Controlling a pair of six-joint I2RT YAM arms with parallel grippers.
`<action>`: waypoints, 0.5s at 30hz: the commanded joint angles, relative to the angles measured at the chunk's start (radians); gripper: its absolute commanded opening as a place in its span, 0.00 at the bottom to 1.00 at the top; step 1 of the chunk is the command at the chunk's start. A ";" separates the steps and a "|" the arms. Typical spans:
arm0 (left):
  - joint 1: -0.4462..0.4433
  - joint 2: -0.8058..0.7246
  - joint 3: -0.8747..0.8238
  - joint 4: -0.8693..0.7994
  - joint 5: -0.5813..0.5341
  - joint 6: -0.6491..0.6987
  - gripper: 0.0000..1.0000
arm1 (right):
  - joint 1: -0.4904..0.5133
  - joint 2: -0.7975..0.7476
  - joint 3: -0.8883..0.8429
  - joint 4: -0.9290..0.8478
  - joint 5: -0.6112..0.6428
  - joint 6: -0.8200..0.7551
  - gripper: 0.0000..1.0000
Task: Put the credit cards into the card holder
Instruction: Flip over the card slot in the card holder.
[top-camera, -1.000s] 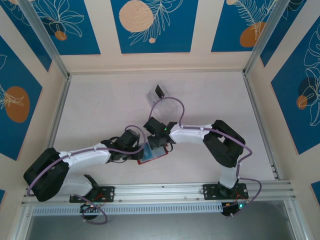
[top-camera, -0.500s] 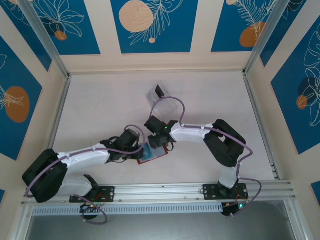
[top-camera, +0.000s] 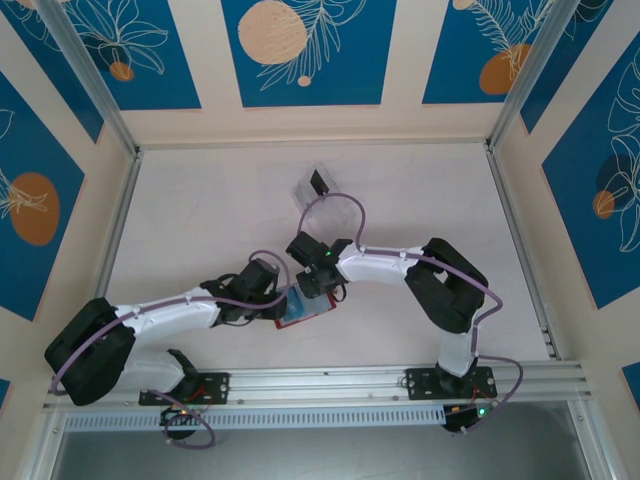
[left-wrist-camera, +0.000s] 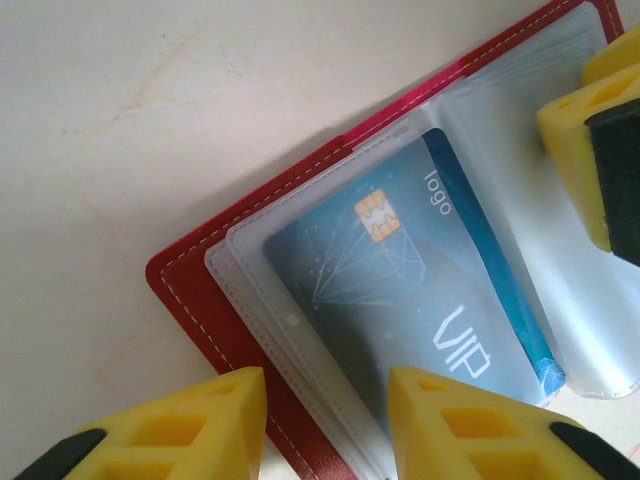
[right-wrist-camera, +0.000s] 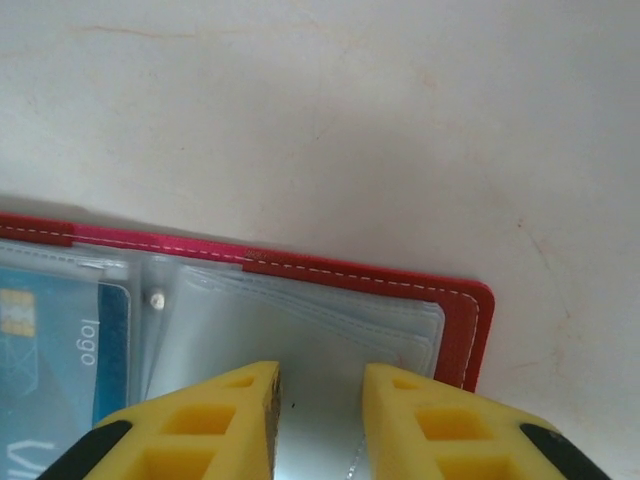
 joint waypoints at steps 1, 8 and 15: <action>0.004 -0.027 -0.015 -0.004 -0.023 0.008 0.37 | 0.018 0.066 -0.004 -0.076 0.015 -0.002 0.23; 0.004 -0.044 -0.027 -0.004 -0.026 0.004 0.37 | 0.020 0.074 -0.009 -0.070 -0.001 0.008 0.06; 0.004 -0.035 -0.021 0.002 -0.016 0.012 0.37 | 0.020 0.019 0.033 -0.101 0.014 0.002 0.00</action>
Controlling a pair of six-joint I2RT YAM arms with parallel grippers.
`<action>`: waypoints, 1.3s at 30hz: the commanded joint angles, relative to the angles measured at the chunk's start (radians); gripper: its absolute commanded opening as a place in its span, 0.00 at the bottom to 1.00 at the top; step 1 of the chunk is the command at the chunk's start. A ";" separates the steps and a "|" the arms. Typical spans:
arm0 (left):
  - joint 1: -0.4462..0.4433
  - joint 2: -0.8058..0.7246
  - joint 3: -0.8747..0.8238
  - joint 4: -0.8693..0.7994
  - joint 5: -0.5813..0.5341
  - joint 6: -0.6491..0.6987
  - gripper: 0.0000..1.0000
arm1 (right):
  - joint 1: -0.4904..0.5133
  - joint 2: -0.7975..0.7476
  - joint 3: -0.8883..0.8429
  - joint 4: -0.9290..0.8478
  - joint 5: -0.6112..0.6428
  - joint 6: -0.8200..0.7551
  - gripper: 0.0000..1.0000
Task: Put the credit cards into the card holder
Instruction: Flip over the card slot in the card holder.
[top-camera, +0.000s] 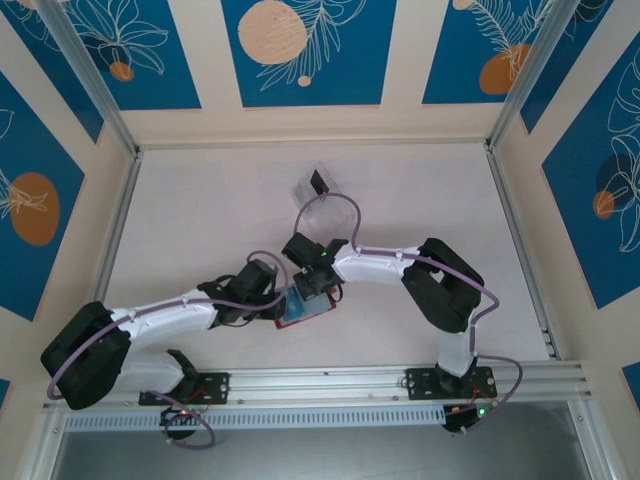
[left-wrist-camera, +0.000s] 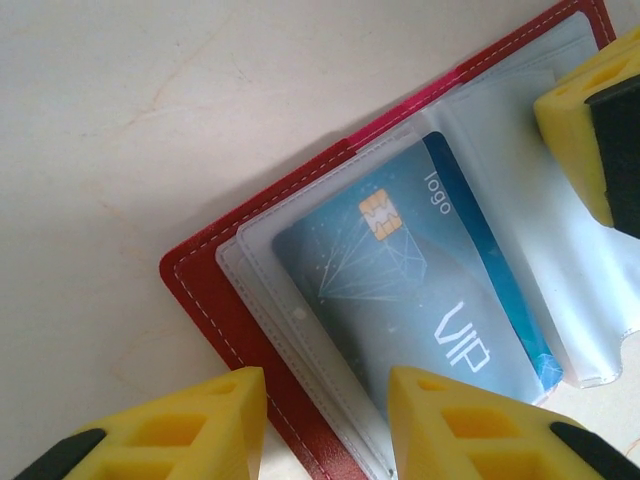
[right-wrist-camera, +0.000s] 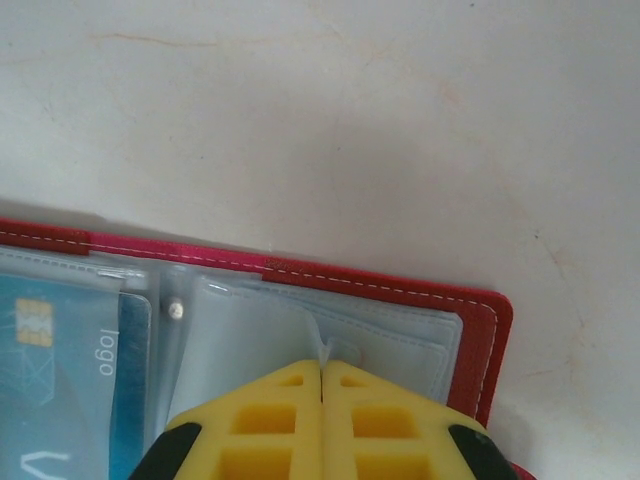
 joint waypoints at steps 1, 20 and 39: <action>0.004 -0.003 -0.009 0.004 -0.005 0.013 0.37 | 0.006 -0.006 0.013 -0.090 0.006 -0.006 0.00; 0.002 0.094 0.003 0.089 0.036 0.013 0.37 | 0.006 -0.056 0.129 -0.150 -0.073 -0.016 0.00; 0.004 -0.101 -0.050 -0.021 -0.049 -0.033 0.41 | -0.097 -0.067 0.077 0.050 -0.518 0.118 0.34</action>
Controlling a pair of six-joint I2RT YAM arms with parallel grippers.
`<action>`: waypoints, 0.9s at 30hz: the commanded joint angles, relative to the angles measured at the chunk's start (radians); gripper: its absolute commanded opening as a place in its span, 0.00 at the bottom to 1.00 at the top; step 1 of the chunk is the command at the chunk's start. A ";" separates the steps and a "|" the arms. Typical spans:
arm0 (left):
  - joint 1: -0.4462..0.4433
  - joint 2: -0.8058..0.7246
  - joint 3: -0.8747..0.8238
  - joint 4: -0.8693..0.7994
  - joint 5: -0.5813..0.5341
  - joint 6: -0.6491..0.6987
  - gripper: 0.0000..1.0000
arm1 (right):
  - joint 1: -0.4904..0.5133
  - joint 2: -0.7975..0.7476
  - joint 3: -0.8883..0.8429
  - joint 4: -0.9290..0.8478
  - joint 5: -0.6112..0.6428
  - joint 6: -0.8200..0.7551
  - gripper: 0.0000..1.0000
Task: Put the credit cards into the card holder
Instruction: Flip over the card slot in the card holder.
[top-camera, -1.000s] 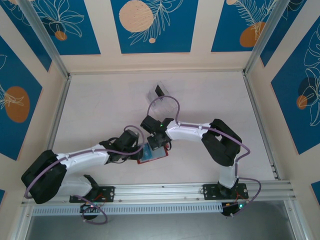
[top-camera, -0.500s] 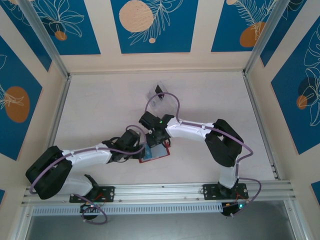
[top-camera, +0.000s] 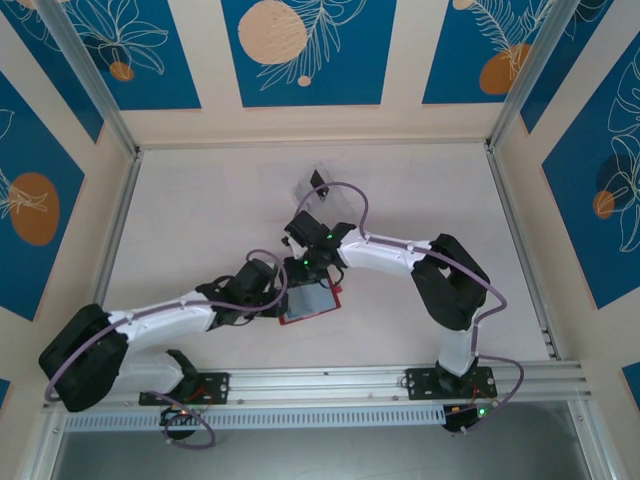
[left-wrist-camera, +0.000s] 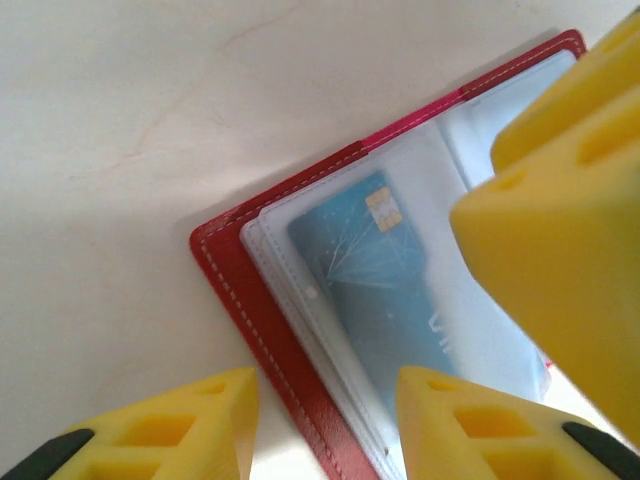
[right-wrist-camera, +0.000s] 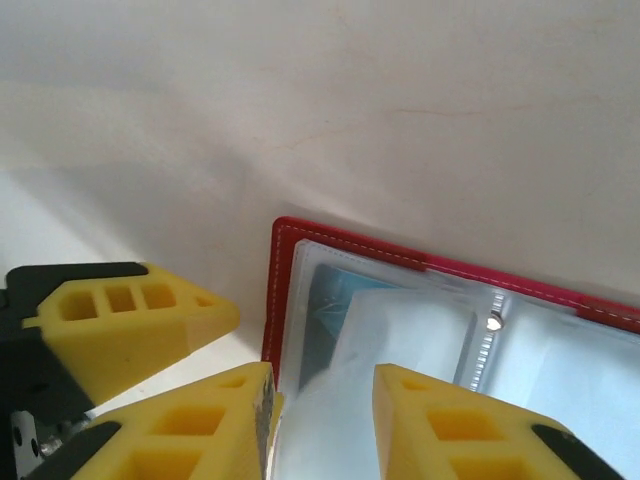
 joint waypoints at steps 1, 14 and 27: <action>0.004 -0.075 -0.031 -0.090 -0.043 -0.020 0.42 | -0.020 -0.056 -0.016 0.020 -0.106 0.003 0.35; 0.006 -0.171 0.016 -0.195 -0.054 0.015 0.55 | -0.026 -0.069 -0.094 -0.021 -0.006 -0.014 0.12; 0.005 -0.004 0.086 -0.109 0.001 0.040 0.55 | 0.035 0.141 -0.037 0.010 -0.029 0.006 0.13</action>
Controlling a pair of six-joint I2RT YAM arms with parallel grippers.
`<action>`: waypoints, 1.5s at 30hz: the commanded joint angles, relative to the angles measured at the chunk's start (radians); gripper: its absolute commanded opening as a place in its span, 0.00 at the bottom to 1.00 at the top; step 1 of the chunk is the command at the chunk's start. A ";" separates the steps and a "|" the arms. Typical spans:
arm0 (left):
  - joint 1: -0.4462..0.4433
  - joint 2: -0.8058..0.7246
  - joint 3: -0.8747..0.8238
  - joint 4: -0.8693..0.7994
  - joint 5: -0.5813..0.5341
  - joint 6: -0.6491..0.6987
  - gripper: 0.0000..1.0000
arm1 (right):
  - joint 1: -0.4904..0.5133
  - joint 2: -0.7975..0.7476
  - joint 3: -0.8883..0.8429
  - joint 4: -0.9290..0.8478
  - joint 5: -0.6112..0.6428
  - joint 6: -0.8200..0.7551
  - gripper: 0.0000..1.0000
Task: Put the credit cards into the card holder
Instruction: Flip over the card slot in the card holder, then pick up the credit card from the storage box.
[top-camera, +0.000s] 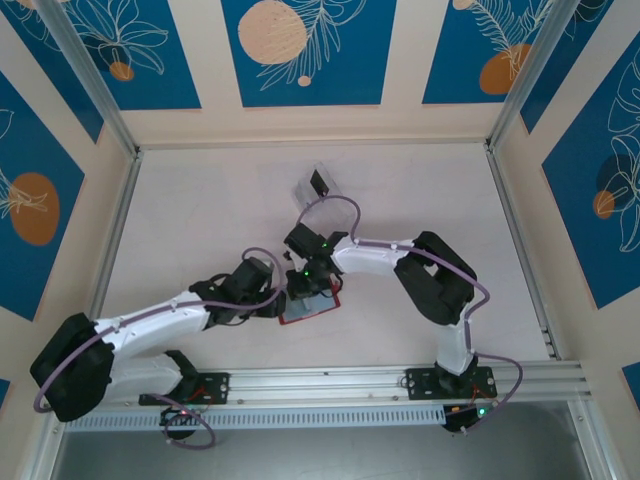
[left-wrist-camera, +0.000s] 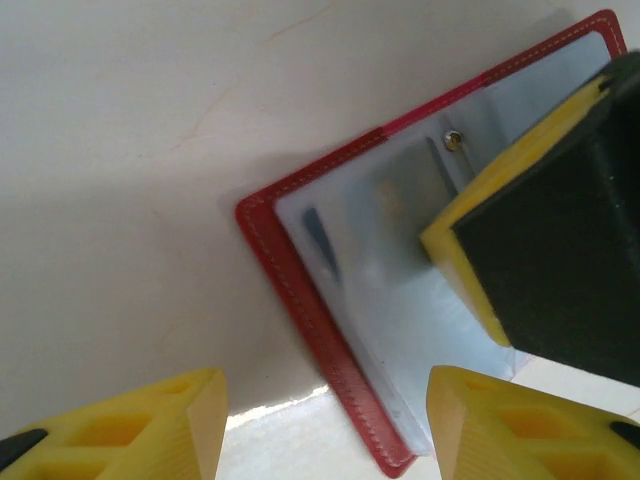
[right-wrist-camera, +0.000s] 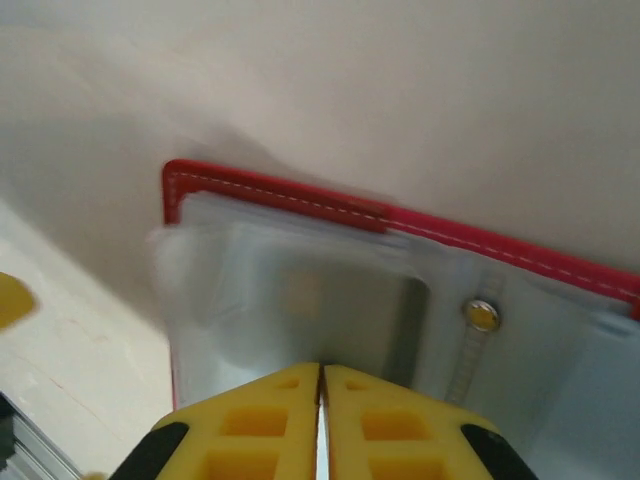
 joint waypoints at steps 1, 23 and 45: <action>0.006 0.025 0.034 0.023 0.024 0.024 0.55 | 0.009 0.045 -0.005 -0.007 -0.023 0.014 0.13; 0.006 0.195 0.083 0.065 0.006 0.044 0.54 | -0.178 -0.224 0.042 -0.111 0.053 -0.108 0.27; 0.002 0.211 -0.020 0.128 0.005 0.006 0.41 | -0.318 0.075 0.586 -0.243 0.379 -0.326 0.38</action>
